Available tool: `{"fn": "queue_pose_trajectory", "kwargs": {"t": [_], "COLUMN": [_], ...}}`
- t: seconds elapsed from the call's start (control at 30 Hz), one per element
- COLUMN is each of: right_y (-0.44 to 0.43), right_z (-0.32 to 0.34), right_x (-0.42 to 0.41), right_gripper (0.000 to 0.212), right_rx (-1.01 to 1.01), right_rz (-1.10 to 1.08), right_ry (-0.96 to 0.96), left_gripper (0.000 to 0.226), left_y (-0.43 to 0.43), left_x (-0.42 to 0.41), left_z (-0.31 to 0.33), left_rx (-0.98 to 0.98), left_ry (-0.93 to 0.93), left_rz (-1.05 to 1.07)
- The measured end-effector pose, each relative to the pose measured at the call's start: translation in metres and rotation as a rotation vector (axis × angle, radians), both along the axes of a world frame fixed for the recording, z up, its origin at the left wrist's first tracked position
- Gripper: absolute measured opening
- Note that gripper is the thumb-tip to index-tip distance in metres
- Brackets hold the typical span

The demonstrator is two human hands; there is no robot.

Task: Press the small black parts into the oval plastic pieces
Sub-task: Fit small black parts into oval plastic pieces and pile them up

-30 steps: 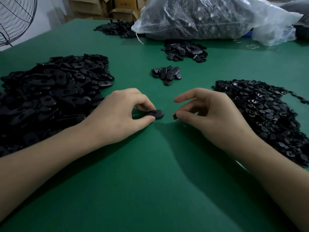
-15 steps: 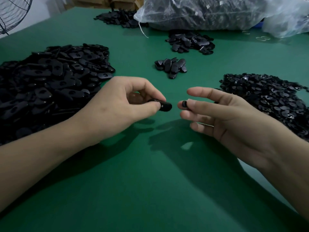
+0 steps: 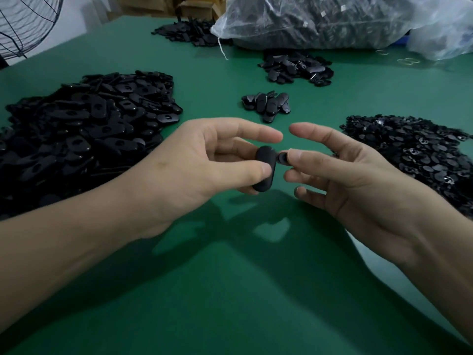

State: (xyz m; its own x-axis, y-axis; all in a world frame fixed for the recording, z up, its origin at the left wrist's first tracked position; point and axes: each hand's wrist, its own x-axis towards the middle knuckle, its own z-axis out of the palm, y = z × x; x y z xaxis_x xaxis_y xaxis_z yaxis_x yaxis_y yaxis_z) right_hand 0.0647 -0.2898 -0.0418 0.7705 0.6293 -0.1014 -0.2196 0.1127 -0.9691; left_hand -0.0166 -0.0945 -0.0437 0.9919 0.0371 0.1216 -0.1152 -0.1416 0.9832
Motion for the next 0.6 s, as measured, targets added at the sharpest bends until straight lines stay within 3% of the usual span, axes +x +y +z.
{"fn": "queue_pose_trajectory", "kwargs": {"t": [0.13, 0.37, 0.6], "right_y": [0.001, 0.004, 0.005], "right_z": [0.002, 0.002, -0.001], "right_x": [-0.004, -0.006, -0.007], "right_gripper": [0.063, 0.06, 0.061], "right_rx": [-0.003, -0.012, 0.013], "right_rz": [-0.026, -0.087, -0.134], "right_ry": [-0.05, -0.146, -0.324], "left_gripper": [0.027, 0.029, 0.033], "left_y": [-0.007, -0.01, -0.011], "left_x": [-0.006, -0.006, -0.01], "left_z": [-0.008, -0.009, -0.018], "left_rx": [-0.163, -0.173, -0.059], "left_ry": [0.05, 0.052, 0.001], "left_rz": [0.03, 0.085, 0.137]}}
